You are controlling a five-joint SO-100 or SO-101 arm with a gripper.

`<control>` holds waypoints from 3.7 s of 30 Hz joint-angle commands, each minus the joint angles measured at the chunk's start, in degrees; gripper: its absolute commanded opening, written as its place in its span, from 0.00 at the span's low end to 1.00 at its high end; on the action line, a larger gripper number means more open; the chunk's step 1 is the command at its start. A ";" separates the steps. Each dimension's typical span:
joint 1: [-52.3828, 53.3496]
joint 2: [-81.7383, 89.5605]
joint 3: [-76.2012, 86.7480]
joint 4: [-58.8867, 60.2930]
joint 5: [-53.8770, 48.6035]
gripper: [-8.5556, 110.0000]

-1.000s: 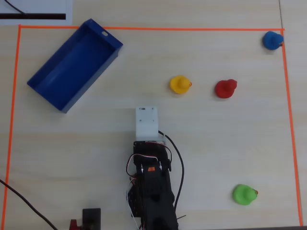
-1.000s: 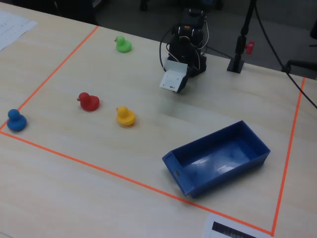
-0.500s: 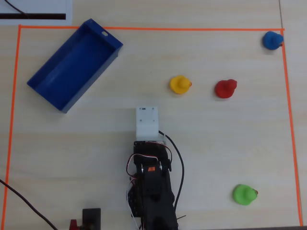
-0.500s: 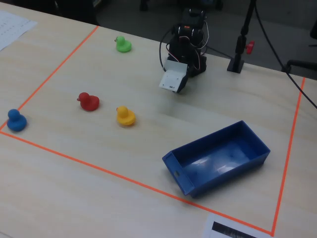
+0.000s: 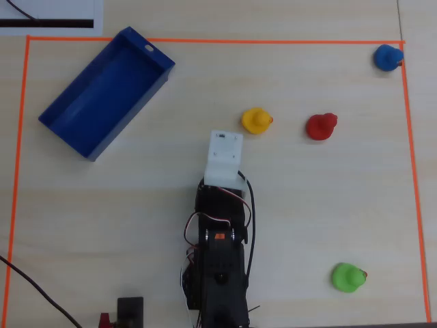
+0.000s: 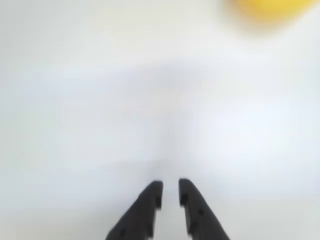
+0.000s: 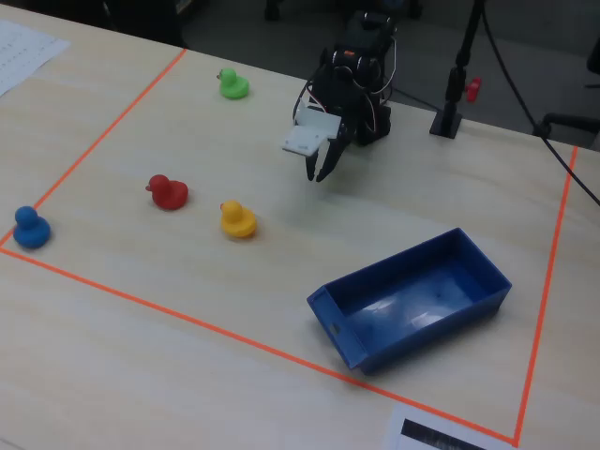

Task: Grasp yellow duck and put it into box.

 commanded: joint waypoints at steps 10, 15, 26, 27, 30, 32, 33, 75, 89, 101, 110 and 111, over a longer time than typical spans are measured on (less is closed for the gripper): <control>10.63 -56.43 -26.72 -54.76 4.92 0.14; 13.18 -66.71 -31.38 -56.51 5.62 0.18; 18.46 -81.12 -38.14 -59.85 7.38 0.29; 18.90 -82.18 -38.76 -60.03 7.47 0.30; 20.13 -84.81 -39.81 -61.70 8.26 0.33; 20.83 -86.40 -40.17 -62.58 8.26 0.34; 21.09 -87.10 -39.99 -63.19 8.00 0.34; -16.00 -61.08 -55.63 -5.71 12.48 0.07; -33.40 -101.34 -111.27 2.81 16.44 0.07; -34.54 -116.98 -121.82 10.46 14.77 0.19; -31.11 -115.22 -121.20 5.71 13.45 0.35; -30.67 -114.96 -121.03 5.01 13.01 0.36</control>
